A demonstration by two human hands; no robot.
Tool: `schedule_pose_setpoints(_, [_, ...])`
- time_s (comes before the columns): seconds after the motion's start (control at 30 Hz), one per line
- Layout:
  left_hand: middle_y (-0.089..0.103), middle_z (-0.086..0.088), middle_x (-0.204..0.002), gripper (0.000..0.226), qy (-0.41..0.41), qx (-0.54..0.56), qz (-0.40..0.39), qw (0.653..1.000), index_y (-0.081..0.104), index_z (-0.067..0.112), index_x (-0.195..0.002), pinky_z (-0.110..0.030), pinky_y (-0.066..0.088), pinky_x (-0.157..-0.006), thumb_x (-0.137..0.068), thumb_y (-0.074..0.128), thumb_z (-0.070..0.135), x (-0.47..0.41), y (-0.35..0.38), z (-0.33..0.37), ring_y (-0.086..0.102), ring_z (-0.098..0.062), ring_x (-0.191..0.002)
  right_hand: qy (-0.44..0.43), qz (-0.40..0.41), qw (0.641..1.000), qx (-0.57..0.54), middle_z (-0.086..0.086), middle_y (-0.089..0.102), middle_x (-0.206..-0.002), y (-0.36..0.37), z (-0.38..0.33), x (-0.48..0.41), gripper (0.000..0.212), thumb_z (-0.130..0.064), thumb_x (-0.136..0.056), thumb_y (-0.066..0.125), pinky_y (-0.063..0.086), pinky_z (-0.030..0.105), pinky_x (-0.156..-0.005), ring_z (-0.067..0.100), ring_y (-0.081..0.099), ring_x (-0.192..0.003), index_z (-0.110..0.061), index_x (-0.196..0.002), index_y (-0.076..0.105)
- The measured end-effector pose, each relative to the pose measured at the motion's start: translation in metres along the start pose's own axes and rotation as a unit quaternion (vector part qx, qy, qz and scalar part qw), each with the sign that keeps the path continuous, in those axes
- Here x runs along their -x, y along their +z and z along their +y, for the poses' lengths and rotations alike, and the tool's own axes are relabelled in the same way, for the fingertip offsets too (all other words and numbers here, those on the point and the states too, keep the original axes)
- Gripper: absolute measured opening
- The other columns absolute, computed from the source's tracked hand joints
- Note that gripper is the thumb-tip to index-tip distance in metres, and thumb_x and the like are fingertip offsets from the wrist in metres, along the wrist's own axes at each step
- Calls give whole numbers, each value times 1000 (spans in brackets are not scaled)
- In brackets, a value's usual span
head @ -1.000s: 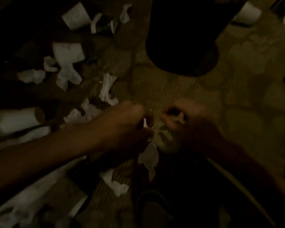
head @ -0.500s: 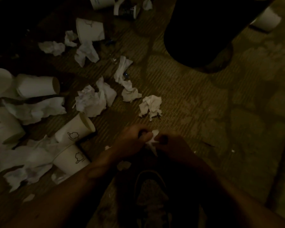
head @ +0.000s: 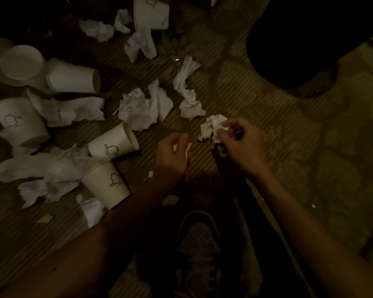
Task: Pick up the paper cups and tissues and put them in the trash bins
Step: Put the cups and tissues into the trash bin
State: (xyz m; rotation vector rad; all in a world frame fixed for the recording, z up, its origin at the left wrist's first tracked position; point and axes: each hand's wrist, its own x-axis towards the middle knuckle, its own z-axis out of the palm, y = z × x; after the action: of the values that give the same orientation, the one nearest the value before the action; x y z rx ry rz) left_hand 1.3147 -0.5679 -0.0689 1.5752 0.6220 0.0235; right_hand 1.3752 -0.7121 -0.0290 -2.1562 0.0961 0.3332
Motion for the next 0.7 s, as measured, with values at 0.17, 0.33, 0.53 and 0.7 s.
schedule_pose_setpoints(0.17, [62, 4, -65, 19, -23, -18, -7, 1000, 67, 15, -90, -13, 46, -51, -101, 52, 20, -2, -10, 2, 57, 3, -52, -10, -77, 991, 105, 7, 59, -124, 13, 17, -25, 46, -24, -88, 71, 42, 18, -76, 12, 54, -103, -16, -131, 56])
schedule_pose_setpoints(0.33, [66, 6, -69, 41, -52, -26, -3, 998, 69, 19, -72, -12, 45, -59, -104, 44, 29, -6, -11, 17, 59, 6, -59, -7, -21, 993, 116, -21, 59, -81, 8, 25, -26, 9, -25, -91, 65, 34, 11, -60, -6, 54, -75, -31, -85, 65])
schedule_pose_setpoints(0.53, [65, 0, -65, 49, -111, 40, 10, 993, 70, 21, -71, -24, 41, -63, -103, 40, 41, -13, 4, 22, 57, -9, -56, 31, -9, 999, 31, -15, 64, -80, -9, 19, -8, 7, -22, -88, 71, 46, 15, -67, -3, 60, -76, -24, -83, 66])
schedule_pose_setpoints(0.7, [74, -5, -83, 45, -118, 59, -26, 991, 76, 33, -77, -37, 55, -74, -96, 42, 56, -10, 8, 24, 71, -17, -78, 99, -156, 973, -140, -8, 67, -57, -15, -12, 21, 17, -2, -81, 73, 46, 9, -51, -4, 62, -53, -16, -74, 68])
